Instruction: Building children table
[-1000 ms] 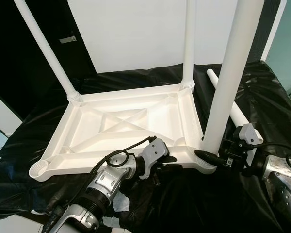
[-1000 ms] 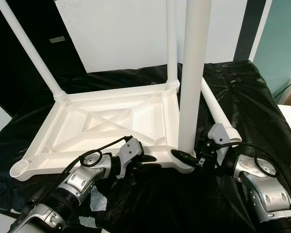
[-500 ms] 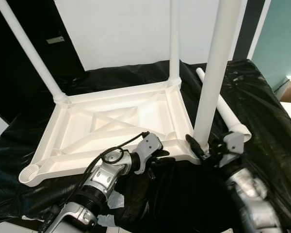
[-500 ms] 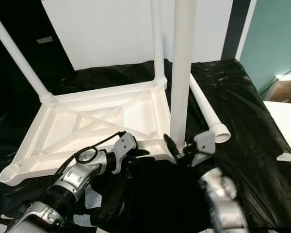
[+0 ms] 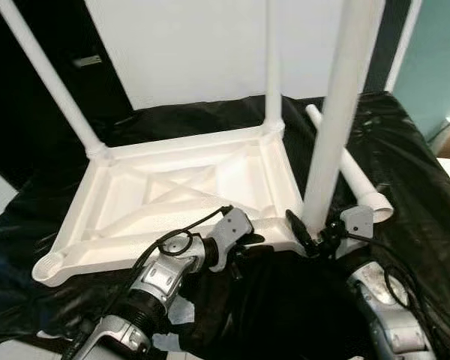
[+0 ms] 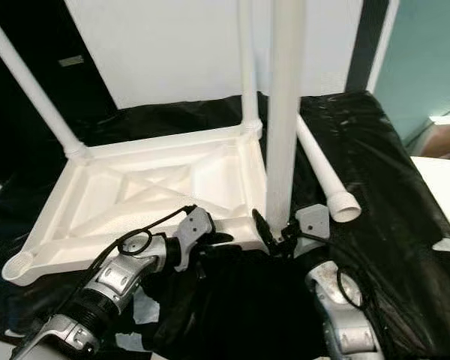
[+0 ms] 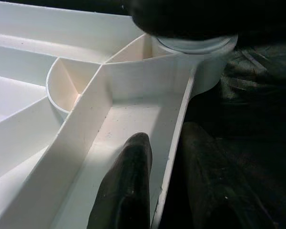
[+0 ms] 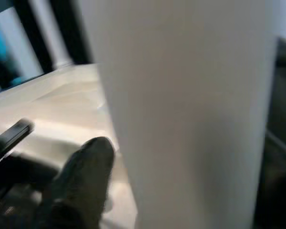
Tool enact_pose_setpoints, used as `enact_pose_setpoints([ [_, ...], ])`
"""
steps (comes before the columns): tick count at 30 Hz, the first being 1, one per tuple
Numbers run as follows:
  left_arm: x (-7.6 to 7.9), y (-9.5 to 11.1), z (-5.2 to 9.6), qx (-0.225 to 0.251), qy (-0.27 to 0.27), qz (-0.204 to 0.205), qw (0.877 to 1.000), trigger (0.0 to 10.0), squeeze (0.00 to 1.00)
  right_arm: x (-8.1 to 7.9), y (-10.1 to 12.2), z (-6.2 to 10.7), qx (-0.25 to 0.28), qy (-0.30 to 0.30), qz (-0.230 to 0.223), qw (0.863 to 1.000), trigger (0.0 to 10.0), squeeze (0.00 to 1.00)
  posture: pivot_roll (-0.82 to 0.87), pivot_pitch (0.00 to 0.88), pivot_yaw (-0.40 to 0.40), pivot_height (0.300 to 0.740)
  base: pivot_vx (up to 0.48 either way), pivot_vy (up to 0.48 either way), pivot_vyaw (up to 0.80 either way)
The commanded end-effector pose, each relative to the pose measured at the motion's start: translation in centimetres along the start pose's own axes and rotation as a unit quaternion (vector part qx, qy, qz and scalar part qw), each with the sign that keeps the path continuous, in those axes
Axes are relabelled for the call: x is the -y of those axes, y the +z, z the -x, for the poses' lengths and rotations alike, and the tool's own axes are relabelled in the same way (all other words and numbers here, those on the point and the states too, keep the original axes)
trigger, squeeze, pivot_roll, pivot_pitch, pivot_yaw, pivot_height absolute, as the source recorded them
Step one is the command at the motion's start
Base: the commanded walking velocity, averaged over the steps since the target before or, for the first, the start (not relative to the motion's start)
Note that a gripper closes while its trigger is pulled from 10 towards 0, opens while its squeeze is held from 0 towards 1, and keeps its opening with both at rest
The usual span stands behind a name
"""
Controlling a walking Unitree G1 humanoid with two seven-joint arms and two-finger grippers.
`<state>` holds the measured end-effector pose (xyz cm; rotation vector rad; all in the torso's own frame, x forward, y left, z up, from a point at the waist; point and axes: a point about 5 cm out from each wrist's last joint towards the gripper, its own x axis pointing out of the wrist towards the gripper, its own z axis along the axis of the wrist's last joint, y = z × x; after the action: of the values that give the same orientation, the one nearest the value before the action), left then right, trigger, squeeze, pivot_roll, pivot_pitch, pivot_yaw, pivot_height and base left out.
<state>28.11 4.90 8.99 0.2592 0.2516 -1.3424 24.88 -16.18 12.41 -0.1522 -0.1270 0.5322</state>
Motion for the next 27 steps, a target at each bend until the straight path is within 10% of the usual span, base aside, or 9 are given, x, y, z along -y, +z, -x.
enact_pose_setpoints([
  [1,1.5,-2.7,-0.1,-0.051,-0.056,0.035,0.997,10.0,0.00,0.1,-0.2,0.0,-0.011,0.043,-0.009,0.999,10.0,0.00,-0.09,0.000,0.118,0.740,0.000,0.000,0.00],
  [9,1.5,-2.7,-0.2,-0.050,-0.055,0.038,0.997,10.0,0.00,2.8,0.8,0.4,-0.041,0.147,0.043,0.987,10.0,0.00,-0.10,0.000,0.118,0.740,0.000,0.000,0.00],
  [10,1.5,-2.7,-0.2,-0.049,-0.054,0.037,0.997,10.0,0.00,3.3,0.8,0.6,-0.056,0.169,0.048,0.983,9.1,0.00,-0.10,0.000,0.116,0.740,0.000,0.000,0.00],
  [11,1.5,-2.6,-0.3,-0.049,-0.054,0.036,0.997,10.0,0.00,3.7,0.8,0.8,-0.070,0.188,0.054,0.978,4.9,0.00,-0.10,0.000,0.115,0.740,0.000,0.000,0.00],
  [13,1.5,-2.6,-0.3,-0.048,-0.054,0.035,0.997,10.0,0.00,4.2,0.9,1.0,-0.081,0.202,0.060,0.974,3.6,0.00,-0.10,0.000,0.115,0.740,0.000,0.000,0.00],
  [14,1.5,-2.5,-0.3,-0.048,-0.054,0.035,0.997,10.0,0.00,4.6,0.9,1.2,-0.094,0.217,0.061,0.970,0.0,0.00,-0.10,0.000,0.115,0.740,0.000,0.000,0.00],
  [27,1.4,-2.5,-0.2,-0.048,-0.052,0.034,0.997,10.0,0.00,5.8,0.5,2.0,-0.128,0.253,0.060,0.957,0.0,0.00,-0.09,0.000,0.120,0.740,0.000,0.000,0.00],
])
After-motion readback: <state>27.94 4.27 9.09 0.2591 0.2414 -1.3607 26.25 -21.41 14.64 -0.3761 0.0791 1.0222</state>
